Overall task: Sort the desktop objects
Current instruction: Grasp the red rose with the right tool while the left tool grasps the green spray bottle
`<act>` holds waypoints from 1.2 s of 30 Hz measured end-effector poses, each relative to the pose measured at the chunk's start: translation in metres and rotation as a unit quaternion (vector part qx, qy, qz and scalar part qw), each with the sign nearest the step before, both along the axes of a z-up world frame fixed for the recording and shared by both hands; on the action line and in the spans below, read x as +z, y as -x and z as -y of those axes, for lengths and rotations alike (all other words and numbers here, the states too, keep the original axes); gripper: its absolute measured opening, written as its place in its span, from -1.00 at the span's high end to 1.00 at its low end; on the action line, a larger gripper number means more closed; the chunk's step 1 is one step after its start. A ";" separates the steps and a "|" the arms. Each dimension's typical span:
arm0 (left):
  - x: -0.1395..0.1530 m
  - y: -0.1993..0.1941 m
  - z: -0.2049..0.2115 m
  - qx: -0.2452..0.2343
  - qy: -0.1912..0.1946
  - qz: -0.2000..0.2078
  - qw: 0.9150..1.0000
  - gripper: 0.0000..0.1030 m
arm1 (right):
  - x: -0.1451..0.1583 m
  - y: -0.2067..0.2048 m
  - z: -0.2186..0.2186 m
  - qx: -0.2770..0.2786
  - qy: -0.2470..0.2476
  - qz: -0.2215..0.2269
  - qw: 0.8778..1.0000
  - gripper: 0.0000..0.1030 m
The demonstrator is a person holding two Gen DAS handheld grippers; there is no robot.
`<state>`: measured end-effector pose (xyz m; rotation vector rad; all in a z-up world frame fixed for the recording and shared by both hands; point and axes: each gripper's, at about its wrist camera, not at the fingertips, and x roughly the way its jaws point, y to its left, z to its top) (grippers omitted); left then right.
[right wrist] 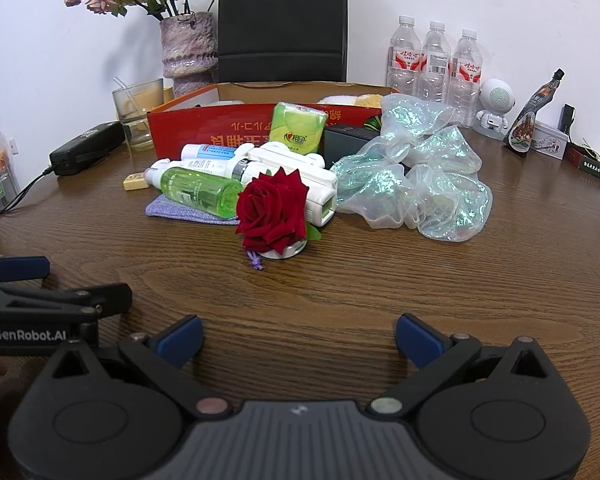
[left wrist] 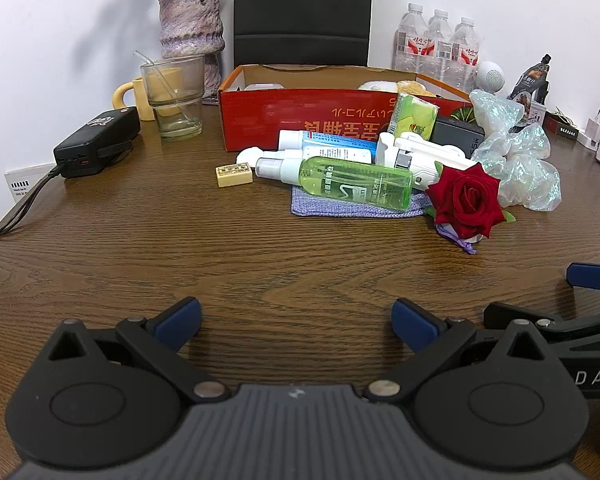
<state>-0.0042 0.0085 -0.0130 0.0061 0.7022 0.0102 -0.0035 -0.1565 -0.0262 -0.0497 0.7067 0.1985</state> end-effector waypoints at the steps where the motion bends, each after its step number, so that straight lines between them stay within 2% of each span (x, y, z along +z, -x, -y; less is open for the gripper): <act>1: 0.000 0.000 0.000 0.000 0.000 0.000 1.000 -1.00 | 0.000 0.000 0.000 0.000 0.000 0.000 1.000 -1.00; 20: 0.000 0.000 0.000 0.000 0.000 0.000 1.000 -1.00 | 0.000 -0.001 0.000 0.004 -0.001 0.000 1.000 -1.00; 25: 0.004 -0.016 -0.002 -0.008 -0.005 -0.004 1.000 -1.00 | 0.000 -0.009 -0.002 0.004 0.000 -0.001 1.000 -1.00; 28: 0.018 -0.041 -0.015 -0.001 0.060 -0.016 0.998 -1.00 | 0.001 -0.023 -0.007 0.013 0.001 -0.001 1.000 -0.98; 34: 0.020 -0.078 -0.007 0.023 0.092 -0.024 0.995 -1.00 | 0.002 -0.049 -0.018 0.028 -0.002 0.006 1.000 -0.80; 36: 0.021 -0.090 -0.005 0.031 0.103 -0.027 0.994 -1.00 | 0.003 -0.056 -0.016 0.021 -0.003 0.010 1.000 -0.63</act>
